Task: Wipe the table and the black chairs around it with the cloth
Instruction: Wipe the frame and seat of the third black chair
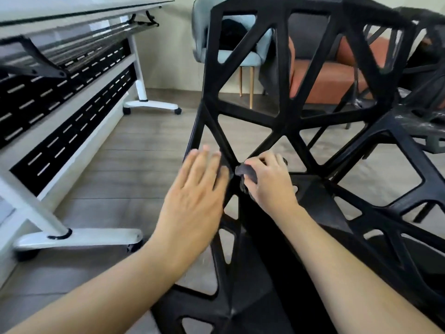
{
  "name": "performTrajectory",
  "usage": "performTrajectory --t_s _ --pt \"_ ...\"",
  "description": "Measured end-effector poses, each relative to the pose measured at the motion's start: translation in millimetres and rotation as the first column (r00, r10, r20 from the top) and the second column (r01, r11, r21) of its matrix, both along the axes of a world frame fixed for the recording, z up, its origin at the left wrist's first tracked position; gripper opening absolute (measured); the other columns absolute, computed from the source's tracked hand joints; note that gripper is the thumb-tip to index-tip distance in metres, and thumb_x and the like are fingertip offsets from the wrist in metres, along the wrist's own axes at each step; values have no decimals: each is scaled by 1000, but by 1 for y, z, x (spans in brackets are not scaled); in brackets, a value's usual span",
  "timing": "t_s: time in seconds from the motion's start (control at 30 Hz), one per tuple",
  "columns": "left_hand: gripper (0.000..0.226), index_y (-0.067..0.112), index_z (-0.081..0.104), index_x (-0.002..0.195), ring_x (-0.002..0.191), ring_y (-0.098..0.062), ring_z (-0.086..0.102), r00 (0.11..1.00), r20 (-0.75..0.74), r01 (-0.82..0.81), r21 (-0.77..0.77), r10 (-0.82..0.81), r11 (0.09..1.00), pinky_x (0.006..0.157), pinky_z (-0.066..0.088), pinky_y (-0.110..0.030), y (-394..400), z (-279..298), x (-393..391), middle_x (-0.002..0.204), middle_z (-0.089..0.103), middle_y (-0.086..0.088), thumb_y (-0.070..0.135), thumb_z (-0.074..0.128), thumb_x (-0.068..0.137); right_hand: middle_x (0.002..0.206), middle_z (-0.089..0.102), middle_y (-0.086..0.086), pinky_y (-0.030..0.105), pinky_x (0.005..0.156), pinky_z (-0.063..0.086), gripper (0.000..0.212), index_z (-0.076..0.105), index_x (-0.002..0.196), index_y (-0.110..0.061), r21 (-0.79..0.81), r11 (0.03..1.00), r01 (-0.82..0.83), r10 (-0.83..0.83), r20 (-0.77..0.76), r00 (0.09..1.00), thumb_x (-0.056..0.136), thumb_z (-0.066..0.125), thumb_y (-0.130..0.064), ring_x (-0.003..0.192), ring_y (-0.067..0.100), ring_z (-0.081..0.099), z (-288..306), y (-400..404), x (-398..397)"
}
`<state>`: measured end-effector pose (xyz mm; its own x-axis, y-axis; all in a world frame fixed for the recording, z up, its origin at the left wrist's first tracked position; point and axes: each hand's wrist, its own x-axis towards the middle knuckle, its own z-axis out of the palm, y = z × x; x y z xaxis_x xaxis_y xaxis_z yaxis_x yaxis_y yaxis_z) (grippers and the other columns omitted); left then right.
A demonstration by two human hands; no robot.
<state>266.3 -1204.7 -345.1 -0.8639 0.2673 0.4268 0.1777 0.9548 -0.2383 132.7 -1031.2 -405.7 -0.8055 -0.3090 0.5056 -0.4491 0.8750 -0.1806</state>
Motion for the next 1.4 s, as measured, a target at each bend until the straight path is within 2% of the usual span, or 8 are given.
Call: performTrajectory --t_s 0.23,0.47,0.6,0.83,1.0,1.13,1.23,1.4 --pt "93 6 17 157 148 -25 29 989 141 -96 465 34 880 103 46 -24 -13 1 6 168 -1 -7 -15 55 74 134 47 6 56 104 39 33 60 130 -32 182 971 155 -202 275 940 98 51 -34 126 35 44 7 -25 3" --pt "94 14 19 156 150 -24 23 987 158 -85 536 -1 840 93 49 -25 -13 4 8 168 -7 -4 -18 53 74 118 52 12 49 97 45 34 63 115 -22 201 973 111 -189 423 886 93 40 -34 114 37 44 22 -32 10" --pt "89 13 23 154 151 -24 20 987 163 -90 551 -2 830 90 50 -26 -13 4 10 168 -8 -4 -19 51 75 120 47 10 48 92 50 22 64 113 -21 120 986 115 -153 377 914 98 48 -26 116 33 42 11 -30 42" --pt "77 16 35 141 150 -27 23 989 144 -68 535 -12 842 81 51 -27 -15 3 9 168 -7 -6 -17 55 74 128 46 12 46 99 43 27 55 126 -14 320 935 151 -249 291 924 99 51 -19 123 33 42 14 -46 2" --pt "73 15 34 142 152 -27 19 991 130 -57 523 -14 850 83 53 -30 -15 2 10 168 -6 -8 -14 57 78 111 53 10 48 88 48 24 64 114 -17 231 973 16 -68 218 974 91 58 -21 107 34 49 4 -29 44" --pt "56 7 41 135 151 -35 20 997 76 -59 394 32 917 99 51 -38 -15 -4 9 166 2 -21 -9 47 82 103 59 1 40 83 43 35 61 116 -25 107 994 -16 2 135 991 82 67 -27 95 27 54 -6 -11 69" --pt "49 -1 48 129 151 -42 15 999 2 -49 233 50 971 121 27 -48 -14 -4 7 161 13 -31 -2 23 87 111 56 -1 43 94 44 37 61 118 -25 -125 992 16 9 197 980 83 70 -29 103 24 55 -14 -7 65" --pt "55 0 45 134 154 -36 8 998 60 -48 284 32 957 116 37 -45 -13 -2 6 164 8 -26 -4 59 81 126 51 -2 42 107 40 47 57 132 -28 -140 975 -174 213 347 913 85 61 -30 115 23 51 -13 8 92"
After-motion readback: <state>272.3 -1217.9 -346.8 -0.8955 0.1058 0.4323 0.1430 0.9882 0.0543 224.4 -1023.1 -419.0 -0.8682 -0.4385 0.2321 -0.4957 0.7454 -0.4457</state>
